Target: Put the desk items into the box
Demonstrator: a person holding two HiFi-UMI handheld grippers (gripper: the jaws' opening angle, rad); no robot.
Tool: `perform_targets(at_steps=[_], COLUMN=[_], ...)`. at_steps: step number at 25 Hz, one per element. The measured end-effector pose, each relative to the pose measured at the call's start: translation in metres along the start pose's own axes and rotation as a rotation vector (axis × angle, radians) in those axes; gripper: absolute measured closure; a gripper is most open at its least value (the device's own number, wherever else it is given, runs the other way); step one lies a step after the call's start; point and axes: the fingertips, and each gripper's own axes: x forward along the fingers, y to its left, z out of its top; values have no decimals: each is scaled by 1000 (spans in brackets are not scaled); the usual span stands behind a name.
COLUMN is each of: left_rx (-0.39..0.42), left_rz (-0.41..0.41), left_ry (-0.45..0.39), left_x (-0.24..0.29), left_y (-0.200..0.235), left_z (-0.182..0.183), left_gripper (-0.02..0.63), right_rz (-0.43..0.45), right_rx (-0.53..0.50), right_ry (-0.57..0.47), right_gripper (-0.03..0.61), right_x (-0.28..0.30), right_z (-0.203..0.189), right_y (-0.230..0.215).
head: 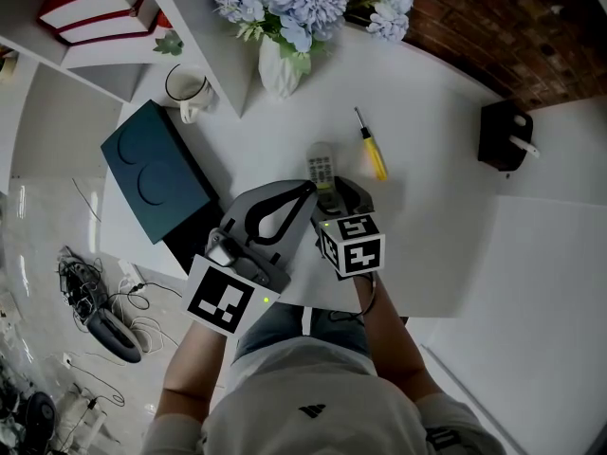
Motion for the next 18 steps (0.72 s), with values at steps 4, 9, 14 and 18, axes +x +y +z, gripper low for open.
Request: perform_targets(at_steps=[4,9,14,18], left_rx=[-7,-14,-11,-18], left_rz=[3,8,7,23], left_ry=[-3,0,-6,-4], left_x=[0,0,-1,-6], left_y=[2,4,3,5], left_z=[0,-2,0,0], left_gripper=[601,601,601,601], right_rz=[-45,-104,-98,-67], right_rx=[3,-8,30,88], right_ry=[-1,-17,-31,-59], right_gripper=[308,307,314,316], right_x=[4,7,3,-4], right_z=[-2,-2,-2,0], right_y=[-1,-2,-6,-8])
